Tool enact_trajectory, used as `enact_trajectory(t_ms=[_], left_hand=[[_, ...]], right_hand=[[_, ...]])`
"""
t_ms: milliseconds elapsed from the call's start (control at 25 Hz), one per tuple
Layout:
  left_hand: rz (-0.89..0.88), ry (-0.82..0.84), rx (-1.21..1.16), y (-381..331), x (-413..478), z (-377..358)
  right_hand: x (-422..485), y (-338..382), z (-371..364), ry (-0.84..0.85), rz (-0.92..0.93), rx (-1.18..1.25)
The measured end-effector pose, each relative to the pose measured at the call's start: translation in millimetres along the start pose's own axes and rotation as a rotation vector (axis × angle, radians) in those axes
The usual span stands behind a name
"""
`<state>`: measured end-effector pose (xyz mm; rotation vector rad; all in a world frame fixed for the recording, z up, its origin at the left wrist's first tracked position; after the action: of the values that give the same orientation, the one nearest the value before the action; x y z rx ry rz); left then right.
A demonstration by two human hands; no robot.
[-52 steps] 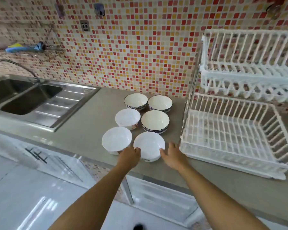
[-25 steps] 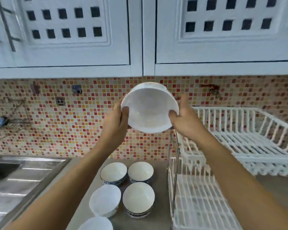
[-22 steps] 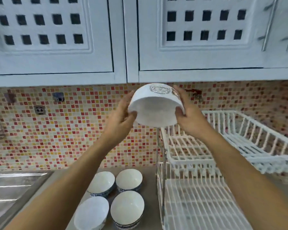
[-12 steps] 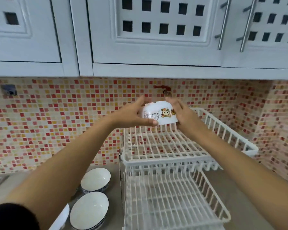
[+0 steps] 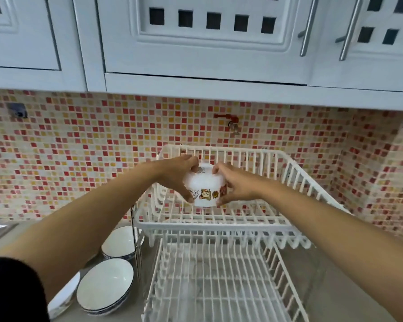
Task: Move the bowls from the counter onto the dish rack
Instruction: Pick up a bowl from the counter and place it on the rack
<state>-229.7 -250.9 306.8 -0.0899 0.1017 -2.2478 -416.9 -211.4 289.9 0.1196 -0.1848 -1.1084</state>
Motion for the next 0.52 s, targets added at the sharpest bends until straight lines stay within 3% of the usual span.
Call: enact_trajectory(t_ms=[520], left_hand=[[0.181, 0.112, 0.035, 3.2, 6.4, -6.3]], right_hand=[[13.9, -1.3, -9.0, 0.029, -0.038, -0.125]])
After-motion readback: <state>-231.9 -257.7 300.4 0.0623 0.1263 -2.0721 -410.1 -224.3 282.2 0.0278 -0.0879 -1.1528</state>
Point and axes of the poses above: each hand's wrist, its own x-axis towards the middle knuckle, its own z-axis out of the back of the hand, y = z × x, the point moved 2 cm from there along x, towards the middle knuckle, and after that the axes turned 1 degree about -x, right-handed, at the moved point
